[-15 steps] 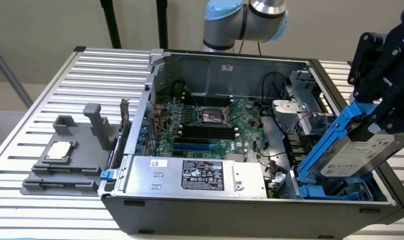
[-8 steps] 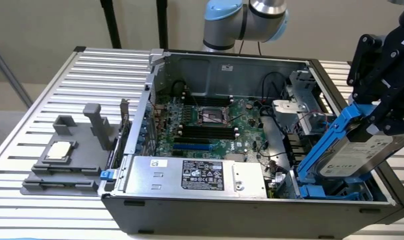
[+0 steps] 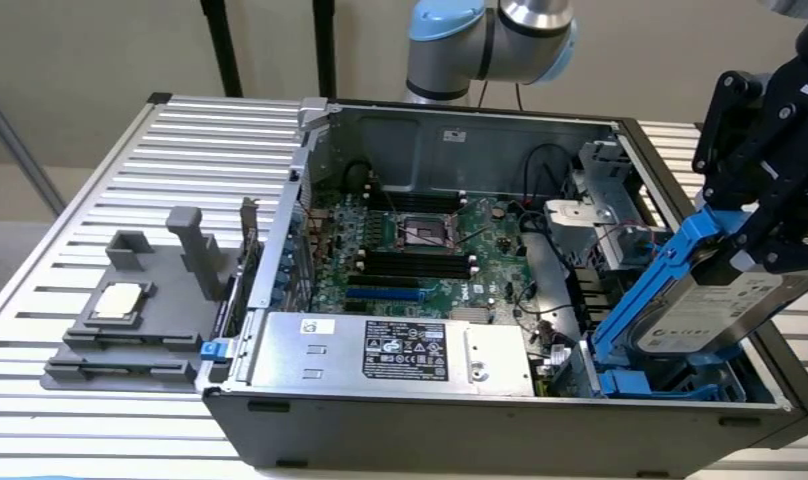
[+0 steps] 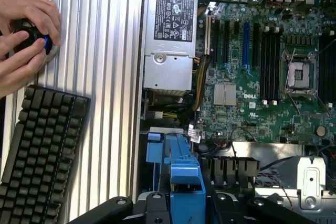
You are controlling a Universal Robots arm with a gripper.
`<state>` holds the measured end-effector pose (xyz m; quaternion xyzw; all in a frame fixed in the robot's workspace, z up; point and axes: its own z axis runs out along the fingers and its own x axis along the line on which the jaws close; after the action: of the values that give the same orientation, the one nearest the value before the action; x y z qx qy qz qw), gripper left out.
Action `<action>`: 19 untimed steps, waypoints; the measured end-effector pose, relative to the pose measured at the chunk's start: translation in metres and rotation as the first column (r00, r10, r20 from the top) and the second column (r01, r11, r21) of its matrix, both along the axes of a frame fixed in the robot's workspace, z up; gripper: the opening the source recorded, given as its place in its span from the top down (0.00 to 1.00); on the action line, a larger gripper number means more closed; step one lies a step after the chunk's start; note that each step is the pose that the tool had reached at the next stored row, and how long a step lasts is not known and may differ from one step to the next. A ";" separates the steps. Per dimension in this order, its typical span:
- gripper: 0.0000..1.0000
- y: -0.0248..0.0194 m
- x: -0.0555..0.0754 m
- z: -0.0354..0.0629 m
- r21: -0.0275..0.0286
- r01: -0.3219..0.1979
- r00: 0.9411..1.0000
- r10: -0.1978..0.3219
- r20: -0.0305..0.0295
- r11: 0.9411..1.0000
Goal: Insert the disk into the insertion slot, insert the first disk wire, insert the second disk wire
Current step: 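Insert the disk into the insertion slot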
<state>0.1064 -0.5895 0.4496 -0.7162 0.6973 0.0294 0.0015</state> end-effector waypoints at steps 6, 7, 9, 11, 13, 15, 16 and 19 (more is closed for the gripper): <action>0.67 -0.0033 0.000 -0.0001 0.001 0.000 1.000 0.000 -0.001 1.000; 0.67 -0.0037 0.000 -0.0003 0.002 0.000 1.000 0.000 -0.001 1.000; 0.67 -0.0040 0.000 -0.0004 0.002 0.000 1.000 0.000 -0.001 1.000; 0.67 -0.0041 0.000 -0.0009 0.002 0.000 1.000 0.000 -0.001 1.000; 0.67 -0.0041 0.001 -0.0016 0.002 0.000 1.000 0.000 -0.001 1.000; 0.67 -0.0041 0.001 -0.0025 0.004 0.000 1.000 0.000 -0.001 1.000; 0.67 -0.0041 0.001 -0.0031 0.005 0.000 1.000 0.000 -0.001 1.000; 0.67 -0.0041 0.001 -0.0045 0.008 0.000 1.000 0.000 -0.001 1.000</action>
<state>0.1075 -0.5936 0.4451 -0.7162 0.6971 0.0323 0.0040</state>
